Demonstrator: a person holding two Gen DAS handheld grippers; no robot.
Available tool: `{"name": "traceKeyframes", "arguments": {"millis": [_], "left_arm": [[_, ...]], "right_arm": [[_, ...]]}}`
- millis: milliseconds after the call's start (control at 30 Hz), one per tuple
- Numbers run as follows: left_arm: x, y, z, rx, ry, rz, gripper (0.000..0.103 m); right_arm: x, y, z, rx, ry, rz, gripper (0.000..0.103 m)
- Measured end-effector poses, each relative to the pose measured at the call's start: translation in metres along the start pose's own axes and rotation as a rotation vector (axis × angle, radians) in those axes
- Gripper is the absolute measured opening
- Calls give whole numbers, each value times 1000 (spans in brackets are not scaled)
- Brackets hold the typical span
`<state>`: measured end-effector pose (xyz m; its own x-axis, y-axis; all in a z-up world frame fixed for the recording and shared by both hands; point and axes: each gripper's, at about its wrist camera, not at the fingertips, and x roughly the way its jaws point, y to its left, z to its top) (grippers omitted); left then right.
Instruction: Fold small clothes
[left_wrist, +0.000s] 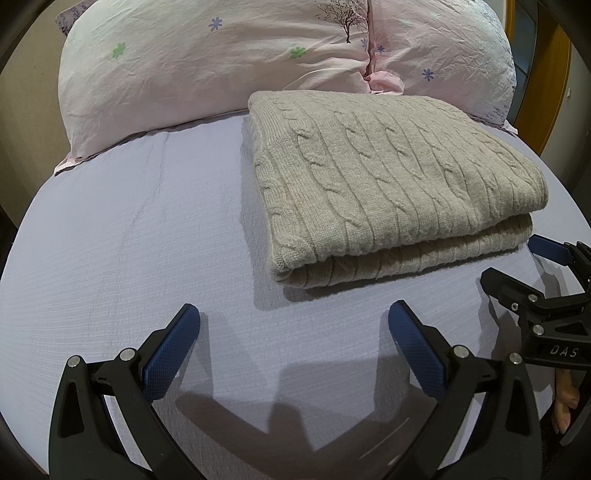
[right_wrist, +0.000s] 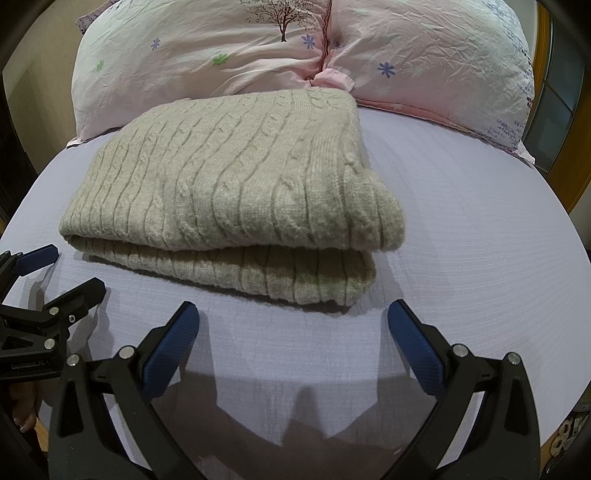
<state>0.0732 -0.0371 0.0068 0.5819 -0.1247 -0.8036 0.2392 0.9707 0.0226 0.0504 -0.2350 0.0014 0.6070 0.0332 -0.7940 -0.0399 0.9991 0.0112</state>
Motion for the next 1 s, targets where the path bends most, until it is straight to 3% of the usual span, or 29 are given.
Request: {"name": "traceKeyframes", "arguments": {"millis": [1000], "left_arm": [[1, 0, 1, -2, -3, 2, 102]], "right_arm": [[0, 0, 0, 1, 0, 0, 101]]}}
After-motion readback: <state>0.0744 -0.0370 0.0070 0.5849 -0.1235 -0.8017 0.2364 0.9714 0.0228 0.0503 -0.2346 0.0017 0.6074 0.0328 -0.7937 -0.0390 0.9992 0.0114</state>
